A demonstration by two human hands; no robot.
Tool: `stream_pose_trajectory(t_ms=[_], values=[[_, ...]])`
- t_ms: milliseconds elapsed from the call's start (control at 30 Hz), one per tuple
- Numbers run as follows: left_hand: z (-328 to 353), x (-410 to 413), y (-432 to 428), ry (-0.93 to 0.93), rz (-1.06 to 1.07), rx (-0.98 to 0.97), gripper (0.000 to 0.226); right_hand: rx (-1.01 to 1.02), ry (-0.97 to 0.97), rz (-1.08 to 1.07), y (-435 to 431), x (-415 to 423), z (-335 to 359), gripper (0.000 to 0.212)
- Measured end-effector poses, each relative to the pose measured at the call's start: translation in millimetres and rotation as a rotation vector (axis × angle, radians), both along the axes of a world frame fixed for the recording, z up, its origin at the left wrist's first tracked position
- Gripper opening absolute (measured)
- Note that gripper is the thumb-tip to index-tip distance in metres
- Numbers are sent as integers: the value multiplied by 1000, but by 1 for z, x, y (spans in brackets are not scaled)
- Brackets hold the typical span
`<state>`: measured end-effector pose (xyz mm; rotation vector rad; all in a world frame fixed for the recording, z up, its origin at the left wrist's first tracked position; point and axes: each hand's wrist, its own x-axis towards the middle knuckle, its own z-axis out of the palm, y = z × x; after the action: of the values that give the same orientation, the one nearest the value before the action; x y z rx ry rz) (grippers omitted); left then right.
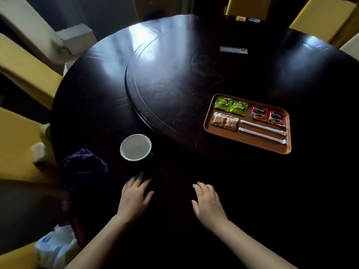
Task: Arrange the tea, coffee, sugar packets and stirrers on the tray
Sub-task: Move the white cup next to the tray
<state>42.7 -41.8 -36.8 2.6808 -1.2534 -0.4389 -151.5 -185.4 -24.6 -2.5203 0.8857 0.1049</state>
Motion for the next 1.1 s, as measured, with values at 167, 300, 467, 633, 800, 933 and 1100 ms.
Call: stream_pose_trajectory(t_ms=[167, 300, 467, 633, 800, 933, 1100], values=[[-7, 32, 23, -42, 142, 57, 64, -2, 40, 100, 7, 52, 3, 54], [-14, 53, 27, 4, 188, 95, 70, 47, 21, 127, 3, 102, 7, 58], [-28, 60, 33, -33, 146, 85, 102, 234, -110, 19, -2, 158, 17, 54], [-35, 59, 35, -54, 141, 23, 106, 210, -185, -17, -9, 181, 9, 27], [-36, 59, 36, -57, 151, 26, 92, 214, -173, -8, -14, 184, 7, 22], [-35, 61, 35, -44, 137, 32, 100, 221, -126, 5, -21, 187, 9, 25], [-28, 60, 30, 12, 166, -27, 80, 144, -96, 46, -30, 190, 15, 23]])
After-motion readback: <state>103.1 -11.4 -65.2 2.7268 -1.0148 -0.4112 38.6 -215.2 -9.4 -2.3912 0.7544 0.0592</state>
